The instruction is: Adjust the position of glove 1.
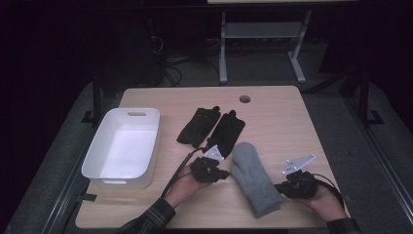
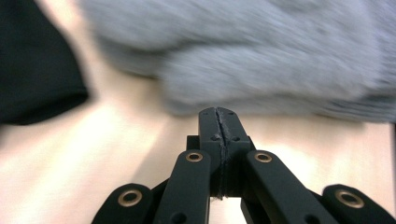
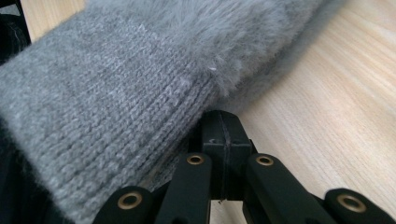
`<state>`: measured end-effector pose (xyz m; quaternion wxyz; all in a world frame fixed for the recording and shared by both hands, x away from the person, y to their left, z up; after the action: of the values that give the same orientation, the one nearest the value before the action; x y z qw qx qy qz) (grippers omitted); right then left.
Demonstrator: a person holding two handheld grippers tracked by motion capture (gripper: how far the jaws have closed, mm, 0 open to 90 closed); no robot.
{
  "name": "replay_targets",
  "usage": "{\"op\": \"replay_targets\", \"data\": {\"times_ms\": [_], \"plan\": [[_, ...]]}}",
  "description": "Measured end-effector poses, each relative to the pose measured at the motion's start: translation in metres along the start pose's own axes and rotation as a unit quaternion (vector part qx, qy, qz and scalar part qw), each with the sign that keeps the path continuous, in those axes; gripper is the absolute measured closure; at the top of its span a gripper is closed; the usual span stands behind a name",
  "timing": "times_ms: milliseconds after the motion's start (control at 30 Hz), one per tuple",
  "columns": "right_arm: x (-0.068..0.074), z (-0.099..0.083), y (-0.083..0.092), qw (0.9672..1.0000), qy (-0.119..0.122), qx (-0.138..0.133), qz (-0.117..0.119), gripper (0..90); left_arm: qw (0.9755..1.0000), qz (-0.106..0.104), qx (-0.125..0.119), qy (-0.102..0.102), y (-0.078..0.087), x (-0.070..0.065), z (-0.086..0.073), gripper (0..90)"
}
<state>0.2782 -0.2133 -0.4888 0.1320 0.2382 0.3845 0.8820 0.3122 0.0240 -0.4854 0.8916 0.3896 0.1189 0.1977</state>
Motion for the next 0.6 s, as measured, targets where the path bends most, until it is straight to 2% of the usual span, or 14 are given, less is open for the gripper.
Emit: {"op": "replay_targets", "data": {"times_ms": [100, 133, 300, 467, 567, 600], "plan": [[0.001, 0.001, -0.001, 1.0, 0.006, 0.002, -0.002, 90.0, 0.9999, -0.009, 0.004, -0.004, -0.009, -0.008, 0.0, 89.1], [0.002, 0.001, -0.001, 1.0, 0.006, 0.002, 0.0, 90.0, 0.9998, -0.012, 0.012, -0.01, -0.017, -0.011, 0.001, 89.0], [0.005, 0.003, -0.002, 1.0, 0.009, 0.0, 0.003, 90.0, 0.9999, -0.008, 0.011, -0.01, -0.027, -0.014, 0.005, 89.1], [0.011, 0.008, -0.007, 0.9997, 0.02, -0.004, 0.013, 90.0, 1.0, -0.001, 0.008, 0.001, -0.027, -0.006, 0.005, 89.0], [0.015, 0.012, -0.013, 0.9995, 0.027, 0.001, 0.016, 90.0, 1.0, 0.002, 0.005, 0.002, -0.026, -0.001, 0.005, 89.0], [0.016, 0.013, -0.015, 0.9995, 0.029, 0.003, 0.016, 90.0, 1.0, 0.005, 0.002, 0.008, -0.026, 0.003, 0.006, 89.0]]}}
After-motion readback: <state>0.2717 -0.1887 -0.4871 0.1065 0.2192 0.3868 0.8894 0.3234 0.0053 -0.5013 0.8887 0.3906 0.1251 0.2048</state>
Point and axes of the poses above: each handheld gripper's, and its own axes: y roughly backward along the jaws, z roughly out of its top, x roughly to its left, the point moved 5 cm from there along -y, roughly forward along the jaws, and after that the axes turned 9 degrees about z, right-handed, at the moved point
